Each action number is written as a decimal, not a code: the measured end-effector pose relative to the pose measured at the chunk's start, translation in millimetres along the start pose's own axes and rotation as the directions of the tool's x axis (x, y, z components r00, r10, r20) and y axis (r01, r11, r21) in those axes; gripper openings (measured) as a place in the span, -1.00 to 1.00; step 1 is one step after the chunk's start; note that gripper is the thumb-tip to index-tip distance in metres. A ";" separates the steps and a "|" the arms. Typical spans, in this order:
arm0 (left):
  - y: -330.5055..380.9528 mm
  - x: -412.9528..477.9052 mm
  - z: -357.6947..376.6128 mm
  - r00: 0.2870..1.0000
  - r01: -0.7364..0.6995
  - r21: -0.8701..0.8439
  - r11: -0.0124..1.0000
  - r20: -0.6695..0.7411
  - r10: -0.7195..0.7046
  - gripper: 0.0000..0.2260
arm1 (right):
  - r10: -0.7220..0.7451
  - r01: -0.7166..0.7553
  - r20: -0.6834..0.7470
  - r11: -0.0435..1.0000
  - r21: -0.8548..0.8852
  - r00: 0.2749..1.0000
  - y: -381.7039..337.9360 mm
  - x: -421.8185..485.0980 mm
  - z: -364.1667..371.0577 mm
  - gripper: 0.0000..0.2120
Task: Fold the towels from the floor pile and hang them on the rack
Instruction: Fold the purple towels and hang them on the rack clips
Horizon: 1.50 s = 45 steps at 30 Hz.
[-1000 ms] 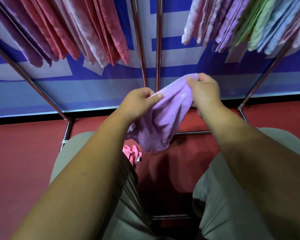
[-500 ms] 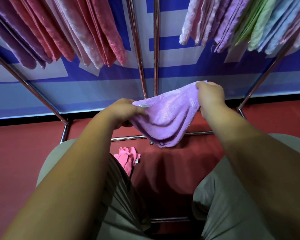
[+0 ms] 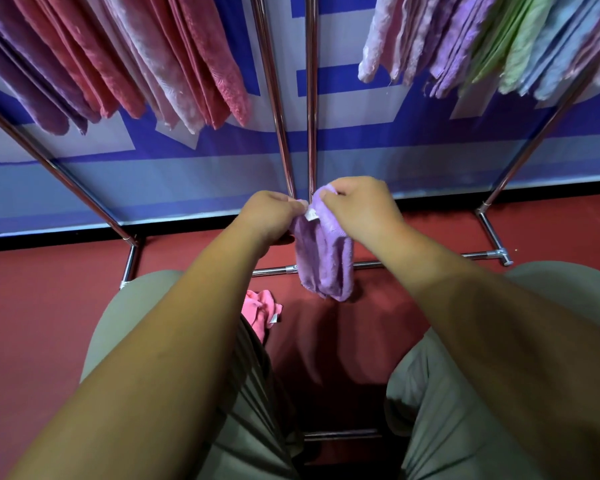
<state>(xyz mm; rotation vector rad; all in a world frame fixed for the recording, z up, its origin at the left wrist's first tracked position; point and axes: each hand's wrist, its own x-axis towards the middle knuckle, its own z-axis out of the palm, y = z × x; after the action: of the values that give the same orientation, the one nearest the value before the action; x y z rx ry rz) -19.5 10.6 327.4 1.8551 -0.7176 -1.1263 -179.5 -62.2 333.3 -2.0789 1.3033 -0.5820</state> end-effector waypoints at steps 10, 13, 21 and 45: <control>7.4 5.1 9.6 0.999 0.030 0.061 0.998 -0.044 -0.027 -0.88 | -0.138 0.176 0.238 0.974 -0.146 0.961 -6.4 -4.3 18.2 -0.74; 6.9 5.9 5.1 0.997 0.066 0.021 0.998 -0.043 -0.065 -0.83 | -0.155 0.183 0.271 0.980 -0.083 0.950 1.0 -6.5 19.3 -0.74; 10.6 4.9 3.2 0.991 0.136 -0.155 0.979 0.004 -0.137 -0.86 | -0.155 0.161 0.291 0.987 0.002 0.944 1.4 -7.2 10.7 -0.66; 29.9 -6.8 -11.9 0.986 0.136 -0.343 0.929 0.139 -0.092 -0.65 | -0.222 0.193 0.124 0.959 0.210 0.967 -4.4 -4.1 -4.5 -0.73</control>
<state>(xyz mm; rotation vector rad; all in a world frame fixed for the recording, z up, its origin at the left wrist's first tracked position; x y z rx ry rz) -13.3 5.6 359.2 1.5488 -0.4411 -1.3554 -181.3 -58.2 339.3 -2.0640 0.9124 -0.6089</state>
